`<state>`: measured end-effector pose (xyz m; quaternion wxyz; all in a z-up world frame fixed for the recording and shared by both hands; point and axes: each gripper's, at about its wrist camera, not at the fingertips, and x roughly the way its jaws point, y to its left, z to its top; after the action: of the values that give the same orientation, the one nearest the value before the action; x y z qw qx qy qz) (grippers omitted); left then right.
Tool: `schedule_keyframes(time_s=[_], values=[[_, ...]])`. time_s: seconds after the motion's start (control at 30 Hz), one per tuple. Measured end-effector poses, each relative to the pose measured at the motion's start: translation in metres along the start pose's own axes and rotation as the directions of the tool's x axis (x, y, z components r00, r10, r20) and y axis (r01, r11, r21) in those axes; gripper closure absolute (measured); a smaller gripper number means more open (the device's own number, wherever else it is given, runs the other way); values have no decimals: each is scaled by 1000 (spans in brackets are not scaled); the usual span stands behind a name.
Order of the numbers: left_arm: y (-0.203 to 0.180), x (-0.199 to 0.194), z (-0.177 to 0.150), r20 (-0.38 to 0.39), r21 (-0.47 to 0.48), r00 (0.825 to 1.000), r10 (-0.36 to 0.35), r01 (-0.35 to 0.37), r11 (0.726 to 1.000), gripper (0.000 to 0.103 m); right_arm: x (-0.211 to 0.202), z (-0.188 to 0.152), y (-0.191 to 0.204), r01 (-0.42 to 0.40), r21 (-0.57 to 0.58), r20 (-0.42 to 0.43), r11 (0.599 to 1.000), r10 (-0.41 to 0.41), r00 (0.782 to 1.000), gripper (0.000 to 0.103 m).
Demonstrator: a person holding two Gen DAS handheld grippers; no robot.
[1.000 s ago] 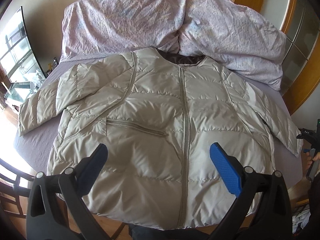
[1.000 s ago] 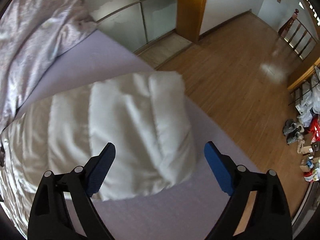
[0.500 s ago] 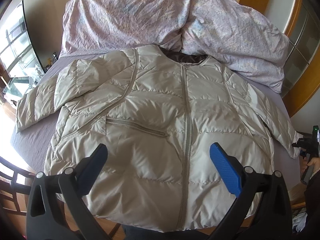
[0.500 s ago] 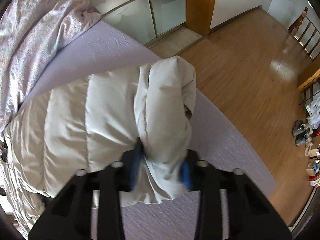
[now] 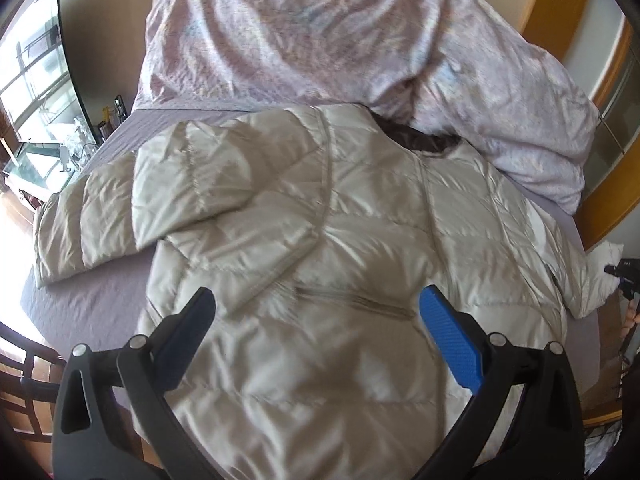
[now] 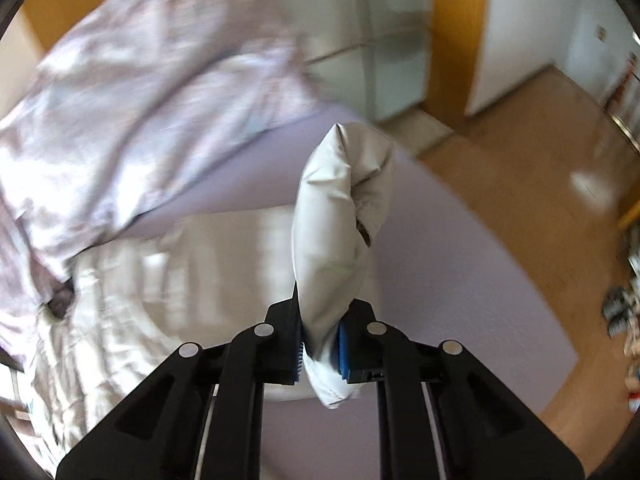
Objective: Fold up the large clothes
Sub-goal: 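Fold the held sleeve across the jacket front with the right gripper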
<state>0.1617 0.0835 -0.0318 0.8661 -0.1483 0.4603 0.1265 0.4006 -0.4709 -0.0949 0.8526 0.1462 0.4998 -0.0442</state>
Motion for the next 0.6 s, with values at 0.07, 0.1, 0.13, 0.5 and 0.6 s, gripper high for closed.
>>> schedule_keyframes(time_s=[0.07,0.1,0.13,0.5,0.6], values=[[13,2,6,5,-8,1000,-2,2,1000,2,3,-7,42,-37,-39,-16,999,36,999,89],[18,2,8,8,-10,1000,0,0,1000,2,5,-11,67,-65,-66,-29,996,63,998,89],[25,3,12,11,-11,1000,6,-6,1000,2,8,-18,93,-94,-95,-44,991,90,995,89],[86,18,43,19,-5,993,120,-120,993,2,48,-102,303,-268,-319,-262,909,187,947,89],[99,21,46,16,-2,991,132,-132,991,2,49,-130,348,-312,-365,-305,877,204,930,89]])
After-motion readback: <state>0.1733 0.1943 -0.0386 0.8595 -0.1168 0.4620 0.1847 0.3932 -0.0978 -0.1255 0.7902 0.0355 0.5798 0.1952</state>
